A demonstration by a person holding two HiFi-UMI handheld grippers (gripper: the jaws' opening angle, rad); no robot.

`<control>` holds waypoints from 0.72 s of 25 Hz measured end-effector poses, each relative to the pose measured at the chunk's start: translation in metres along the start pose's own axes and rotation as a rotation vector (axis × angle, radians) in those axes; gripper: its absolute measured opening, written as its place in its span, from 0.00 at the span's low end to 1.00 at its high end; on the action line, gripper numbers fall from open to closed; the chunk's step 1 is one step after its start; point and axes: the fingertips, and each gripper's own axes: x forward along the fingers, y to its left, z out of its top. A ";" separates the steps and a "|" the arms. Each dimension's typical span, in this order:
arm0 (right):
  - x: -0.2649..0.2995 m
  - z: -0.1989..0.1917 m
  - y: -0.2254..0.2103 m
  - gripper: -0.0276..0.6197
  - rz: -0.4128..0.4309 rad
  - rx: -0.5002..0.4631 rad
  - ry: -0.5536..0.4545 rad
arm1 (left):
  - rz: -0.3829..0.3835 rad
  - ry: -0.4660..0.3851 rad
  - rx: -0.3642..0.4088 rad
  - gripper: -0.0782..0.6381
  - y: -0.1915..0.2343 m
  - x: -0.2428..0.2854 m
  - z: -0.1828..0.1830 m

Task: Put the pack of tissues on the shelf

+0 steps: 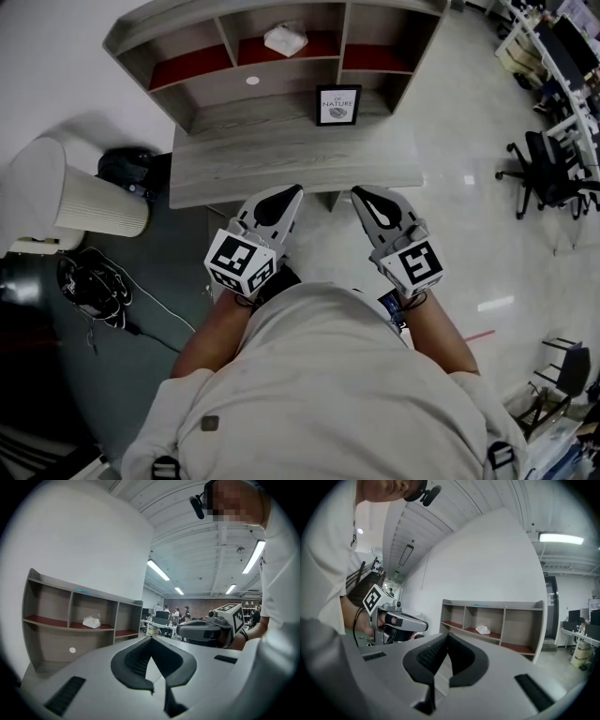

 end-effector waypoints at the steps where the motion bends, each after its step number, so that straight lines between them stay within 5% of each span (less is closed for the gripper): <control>1: -0.008 -0.002 0.003 0.07 0.005 -0.005 -0.002 | 0.008 -0.002 -0.003 0.13 -0.007 -0.005 -0.002; 18: -0.113 -0.014 0.064 0.07 0.040 0.017 0.017 | 0.008 -0.013 0.022 0.13 -0.103 -0.050 -0.011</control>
